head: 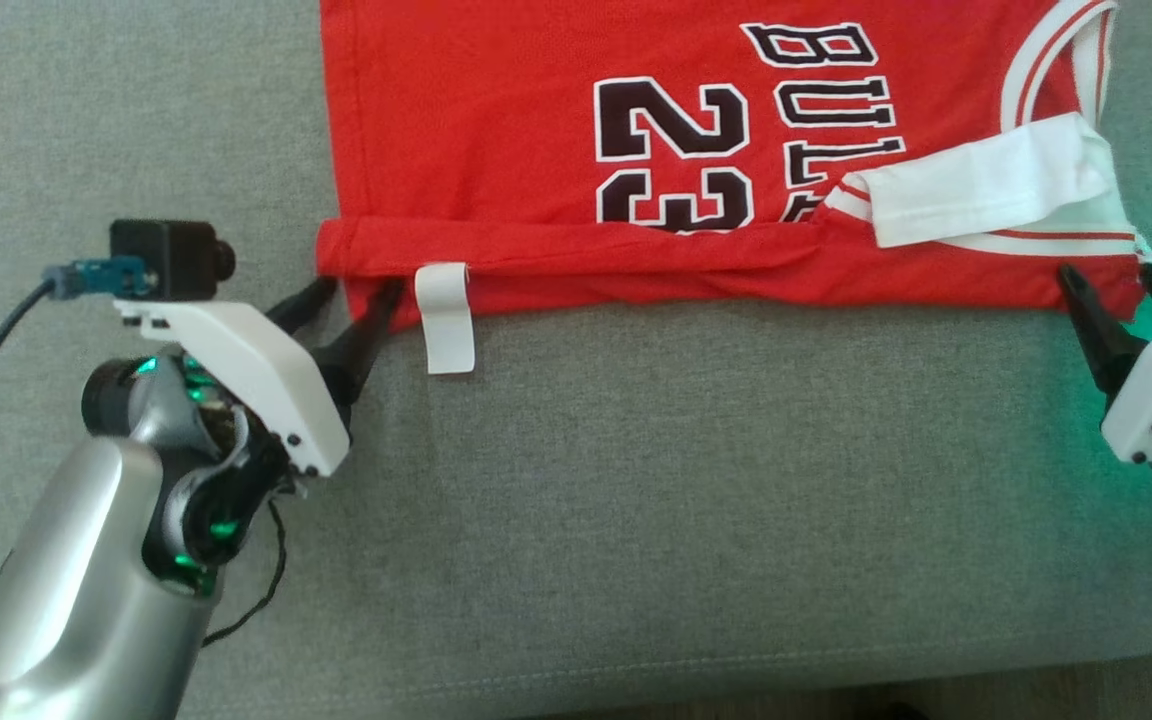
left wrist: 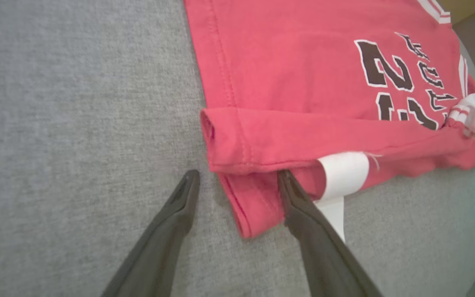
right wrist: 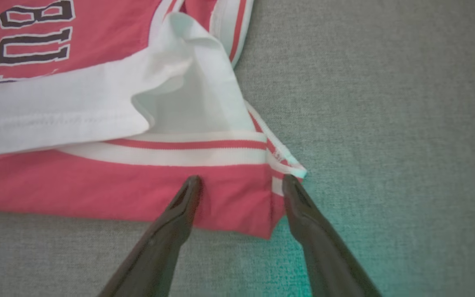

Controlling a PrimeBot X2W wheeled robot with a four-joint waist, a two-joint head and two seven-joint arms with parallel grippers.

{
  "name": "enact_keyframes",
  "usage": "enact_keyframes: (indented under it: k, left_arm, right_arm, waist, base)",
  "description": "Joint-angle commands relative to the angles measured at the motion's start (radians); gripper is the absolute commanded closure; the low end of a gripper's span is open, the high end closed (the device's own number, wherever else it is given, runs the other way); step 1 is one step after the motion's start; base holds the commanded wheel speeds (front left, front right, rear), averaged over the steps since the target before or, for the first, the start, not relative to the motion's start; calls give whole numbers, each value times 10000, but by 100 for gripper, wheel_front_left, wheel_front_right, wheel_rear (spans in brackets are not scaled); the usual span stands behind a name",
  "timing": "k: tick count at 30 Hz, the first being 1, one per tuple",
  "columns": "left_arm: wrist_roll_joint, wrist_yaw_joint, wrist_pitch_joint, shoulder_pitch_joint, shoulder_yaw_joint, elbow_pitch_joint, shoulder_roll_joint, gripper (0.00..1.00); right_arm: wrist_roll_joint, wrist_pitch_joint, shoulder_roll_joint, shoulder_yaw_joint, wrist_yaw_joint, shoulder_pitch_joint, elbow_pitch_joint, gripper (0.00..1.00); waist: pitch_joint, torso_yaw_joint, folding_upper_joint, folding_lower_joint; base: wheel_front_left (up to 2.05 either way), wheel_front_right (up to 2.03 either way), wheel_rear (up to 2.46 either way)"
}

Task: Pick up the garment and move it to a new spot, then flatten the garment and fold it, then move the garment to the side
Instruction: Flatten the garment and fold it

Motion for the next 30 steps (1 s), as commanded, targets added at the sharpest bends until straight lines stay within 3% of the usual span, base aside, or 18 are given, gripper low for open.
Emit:
enact_keyframes:
  k: [1, 6, 15, 16, 17, 18, 19, 25, 30]
  left_arm:
    - [31, -15, 304, 438, 20, -109, 398, 0]
    - [332, 119, 435, 635, -129, -265, 682, 0]
    - [357, 120, 655, 420, -343, 29, 616, 0]
    - [319, 78, 693, 395, -394, 86, 573, 58]
    - [243, 27, 697, 377, -419, 139, 503, 100]
    - [182, -98, 738, 367, -496, 194, 478, 100]
    - [119, -222, 768, 370, -558, 245, 467, 100]
    - [-627, -460, 724, 350, -220, 107, 266, 100]
    - [-1595, -574, 1313, 358, 415, -954, 621, 100]
  right_arm:
    - [55, 129, -287, 122, -7, 204, -274, 0]
    - [135, 240, -325, 137, -7, 378, -398, 0]
    - [223, 442, -208, 541, -7, 472, -347, 0]
    - [262, 466, -173, 625, -7, 473, -322, 0]
    - [325, 475, -125, 690, -7, 470, -297, 9]
    - [425, 489, -65, 741, -7, 467, -266, 66]
    - [543, 478, -2, 750, -7, 458, -244, 100]
    - [1497, 635, 318, 66, -7, 132, -283, 100]
    - [2464, 1588, 237, -917, -7, -280, -742, 100]
  waist:
    - [-66, -14, 0, 0]
    - [-128, -41, 0, 0]
    - [-24, -61, 0, 0]
    - [-20, -66, 0, 0]
    - [-24, -71, 0, 0]
    - [-47, -78, 0, 0]
    - [-86, -82, 0, 0]
    - [-439, -95, 0, 0]
    - [-811, -79, 0, 0]
  base:
    - [0, 0, 0]
    - [0, 0, 0]
    - [0, 0, 0]
    - [0, 0, 0]
    - [0, 0, 0]
    - [0, 0, 0]
    - [0, 0, 0]
    - [0, 0, 0]
    - [0, 0, 0]
